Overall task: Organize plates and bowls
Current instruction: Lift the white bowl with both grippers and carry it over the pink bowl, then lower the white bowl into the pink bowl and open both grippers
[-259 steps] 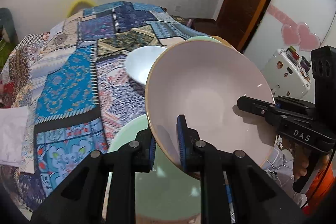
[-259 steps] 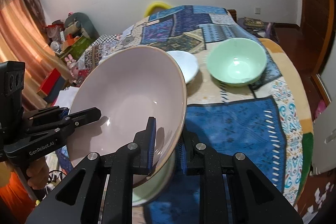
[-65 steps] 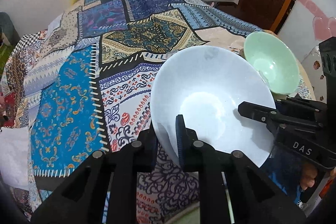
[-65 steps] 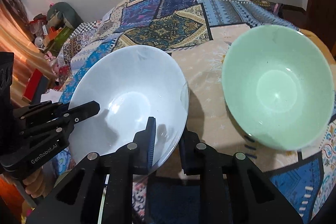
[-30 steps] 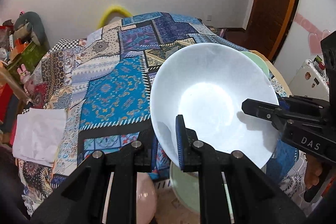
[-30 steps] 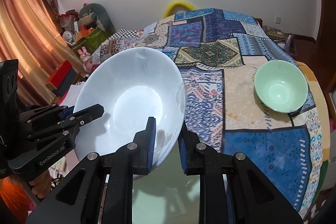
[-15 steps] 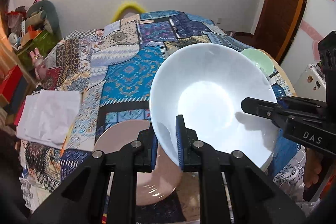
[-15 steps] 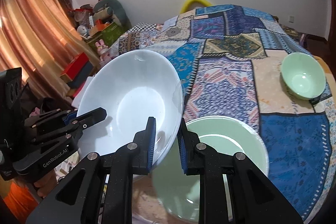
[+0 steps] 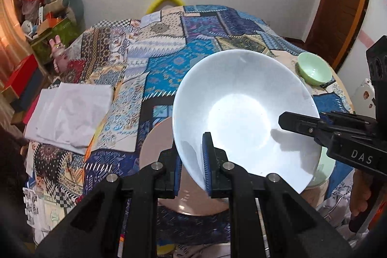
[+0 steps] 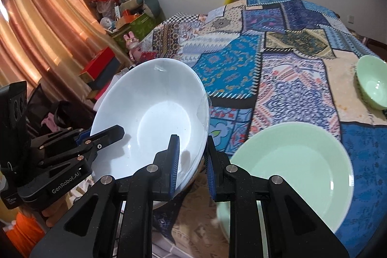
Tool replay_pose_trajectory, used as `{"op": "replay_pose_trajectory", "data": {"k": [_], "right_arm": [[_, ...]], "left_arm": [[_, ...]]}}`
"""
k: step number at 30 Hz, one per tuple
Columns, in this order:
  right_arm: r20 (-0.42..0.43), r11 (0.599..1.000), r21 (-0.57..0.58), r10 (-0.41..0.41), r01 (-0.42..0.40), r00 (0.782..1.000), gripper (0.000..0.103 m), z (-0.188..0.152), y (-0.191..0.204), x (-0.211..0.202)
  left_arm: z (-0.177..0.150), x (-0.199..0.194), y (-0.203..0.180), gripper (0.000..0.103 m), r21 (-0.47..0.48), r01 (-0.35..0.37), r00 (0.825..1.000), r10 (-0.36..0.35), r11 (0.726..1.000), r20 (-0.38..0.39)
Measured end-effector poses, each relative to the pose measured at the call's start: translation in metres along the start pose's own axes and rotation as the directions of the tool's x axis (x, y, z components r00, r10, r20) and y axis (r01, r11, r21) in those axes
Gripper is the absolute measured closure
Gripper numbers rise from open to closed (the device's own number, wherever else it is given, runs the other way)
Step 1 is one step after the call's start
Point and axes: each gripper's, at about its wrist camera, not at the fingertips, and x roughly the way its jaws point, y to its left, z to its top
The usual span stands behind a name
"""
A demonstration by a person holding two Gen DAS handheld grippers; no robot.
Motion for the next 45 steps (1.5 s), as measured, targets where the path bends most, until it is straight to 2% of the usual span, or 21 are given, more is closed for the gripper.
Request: {"op": "replay_pose_trajectory", "data": {"k": [9, 20, 27, 32, 36, 40, 45], "right_arm": [[-0.059, 0.999, 0.025, 0.034, -0.033, 0.998, 0.084, -0.012, 0.008, 0.027], [-0.116, 0.996, 0.071, 0.063, -0.055, 0.991, 0.084, -0.026, 0.013, 0.057], [-0.136, 0.994, 0.090, 0.069, -0.057, 0.988, 0.084, -0.029, 0.013, 0.067], [-0.140, 0.994, 0.090, 0.068, -0.056, 0.988, 0.083, -0.031, 0.014, 0.071], [-0.144, 0.996, 0.082, 0.050, -0.038, 0.988, 0.083, -0.032, 0.015, 0.074], [-0.139, 0.997, 0.069, 0.033, -0.023, 0.990, 0.082, -0.030, 0.015, 0.073], [-0.143, 0.999, 0.040, 0.021, -0.015, 0.989, 0.077, -0.027, 0.018, 0.071]], "left_arm": [[-0.020, 0.016, 0.022, 0.088, -0.022, -0.012, 0.999, 0.011, 1.000, -0.036], [-0.036, 0.042, 0.040, 0.088, 0.005, -0.050, 0.996, 0.051, 0.999, -0.071], [-0.036, 0.048, 0.044, 0.088, 0.017, -0.067, 0.996, 0.068, 0.998, -0.062], [-0.034, 0.054, 0.045, 0.088, 0.041, -0.104, 0.993, 0.106, 0.994, -0.060], [-0.035, 0.065, 0.055, 0.087, -0.001, -0.062, 0.993, 0.062, 0.998, -0.102], [-0.035, 0.070, 0.053, 0.086, -0.009, -0.056, 0.993, 0.055, 0.998, -0.109], [-0.034, 0.077, 0.052, 0.083, -0.013, -0.057, 0.991, 0.055, 0.998, -0.123]]}}
